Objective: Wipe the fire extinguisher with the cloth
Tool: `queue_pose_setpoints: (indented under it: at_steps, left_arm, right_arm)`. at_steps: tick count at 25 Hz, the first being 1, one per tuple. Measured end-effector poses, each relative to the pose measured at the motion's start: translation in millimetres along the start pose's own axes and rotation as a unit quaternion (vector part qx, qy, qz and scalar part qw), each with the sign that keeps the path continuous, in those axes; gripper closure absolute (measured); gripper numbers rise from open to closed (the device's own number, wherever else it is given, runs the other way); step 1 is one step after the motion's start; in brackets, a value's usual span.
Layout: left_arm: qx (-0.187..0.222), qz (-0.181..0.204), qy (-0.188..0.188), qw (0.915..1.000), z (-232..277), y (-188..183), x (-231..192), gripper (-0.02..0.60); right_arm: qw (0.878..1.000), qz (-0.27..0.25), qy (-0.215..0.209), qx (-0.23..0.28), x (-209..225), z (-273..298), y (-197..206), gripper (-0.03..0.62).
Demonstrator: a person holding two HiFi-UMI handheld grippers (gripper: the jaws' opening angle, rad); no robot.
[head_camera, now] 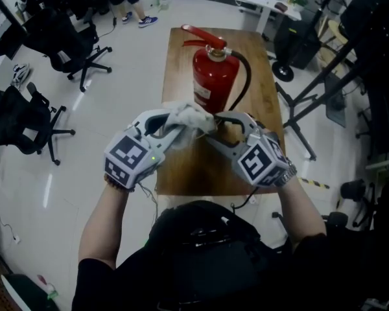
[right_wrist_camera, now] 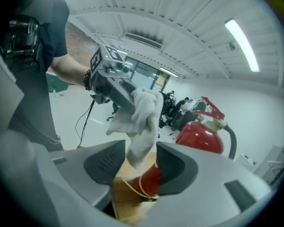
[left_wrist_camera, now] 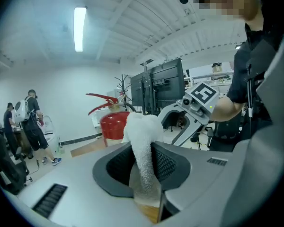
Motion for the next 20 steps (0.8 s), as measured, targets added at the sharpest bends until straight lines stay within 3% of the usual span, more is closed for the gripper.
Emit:
queue_pose_setpoints:
  at_steps: [5,10,15,20]
  left_arm:
    - [0.03,0.003,-0.031,0.9991,-14,-14,-51,0.5]
    - [0.052,0.002,-0.032,0.9981,-14,-27,-97,0.5]
    - [0.079,-0.014,-0.026,0.9965,-1,-42,-132,0.5]
    - [0.081,-0.039,-0.014,0.9958,35,-44,-142,0.5]
  right_arm:
    - [0.992,0.096,0.08,0.011,2,14,-9,0.361]
    - [0.972,0.169,0.163,-0.005,-9,27,-23,0.416]
    - [0.957,0.195,0.211,-0.03,-25,34,-30,0.43]
    - [0.949,0.209,0.231,-0.048,-34,31,-30,0.43]
Point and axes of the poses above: the fingertips, and each gripper's own axes: z forward along the fingers, x to its right, y out of its underside, the point moved 4 cm from there along -z, backward along the fingers
